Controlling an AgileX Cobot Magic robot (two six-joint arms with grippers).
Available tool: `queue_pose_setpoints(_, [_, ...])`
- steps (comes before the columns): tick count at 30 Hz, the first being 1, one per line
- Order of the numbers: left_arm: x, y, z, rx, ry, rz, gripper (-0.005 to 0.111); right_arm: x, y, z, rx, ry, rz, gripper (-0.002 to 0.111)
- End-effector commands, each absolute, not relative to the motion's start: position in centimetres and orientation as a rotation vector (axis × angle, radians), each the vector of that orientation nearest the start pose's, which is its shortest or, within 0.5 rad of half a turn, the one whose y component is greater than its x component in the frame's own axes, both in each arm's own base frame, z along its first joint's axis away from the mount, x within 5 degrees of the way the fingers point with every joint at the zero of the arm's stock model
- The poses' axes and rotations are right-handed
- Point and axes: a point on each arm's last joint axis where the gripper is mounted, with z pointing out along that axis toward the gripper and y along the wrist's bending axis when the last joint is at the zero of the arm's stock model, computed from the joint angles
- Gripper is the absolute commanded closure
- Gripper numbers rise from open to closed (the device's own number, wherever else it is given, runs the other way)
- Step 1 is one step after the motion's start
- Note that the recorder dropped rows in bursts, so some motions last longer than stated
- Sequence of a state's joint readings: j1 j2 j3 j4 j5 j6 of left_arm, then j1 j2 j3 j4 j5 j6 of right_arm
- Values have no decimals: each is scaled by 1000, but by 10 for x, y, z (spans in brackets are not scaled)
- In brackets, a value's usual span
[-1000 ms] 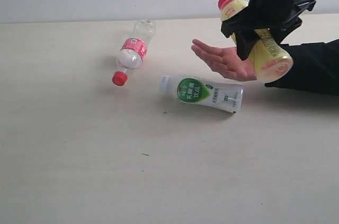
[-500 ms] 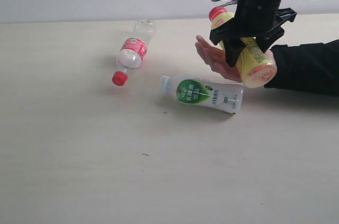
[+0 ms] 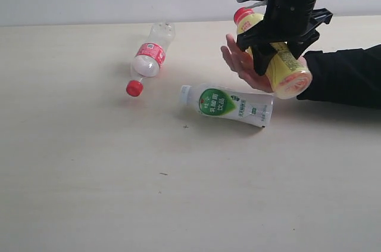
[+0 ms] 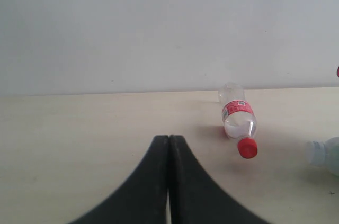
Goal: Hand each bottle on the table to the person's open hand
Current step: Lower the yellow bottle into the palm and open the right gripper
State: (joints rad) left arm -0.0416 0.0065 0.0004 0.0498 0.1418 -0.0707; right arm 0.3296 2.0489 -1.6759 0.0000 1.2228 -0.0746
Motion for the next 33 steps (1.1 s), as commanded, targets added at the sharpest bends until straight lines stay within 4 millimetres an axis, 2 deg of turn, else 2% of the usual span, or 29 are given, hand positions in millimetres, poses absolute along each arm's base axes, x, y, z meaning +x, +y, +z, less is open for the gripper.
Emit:
queue_pose_setpoints(1, [56, -2, 201, 7, 1623, -57, 107, 397, 132, 217, -633, 3001, -19, 40])
queue_pose_setpoints(3, [56, -2, 201, 7, 1623, -57, 107, 397, 131, 217, -636, 3000, -29, 36])
queue_pose_setpoints(16, [56, -2, 201, 7, 1623, -57, 107, 398, 129, 219, -649, 2987, -76, 36])
queue_pose_setpoints(24, [56, -2, 201, 7, 1623, -57, 107, 402, 130, 236, -633, 2933, -60, 36])
queue_pose_setpoints(33, [56, -2, 201, 7, 1623, -57, 107, 395, 128, 261, -620, 2876, -54, 36])
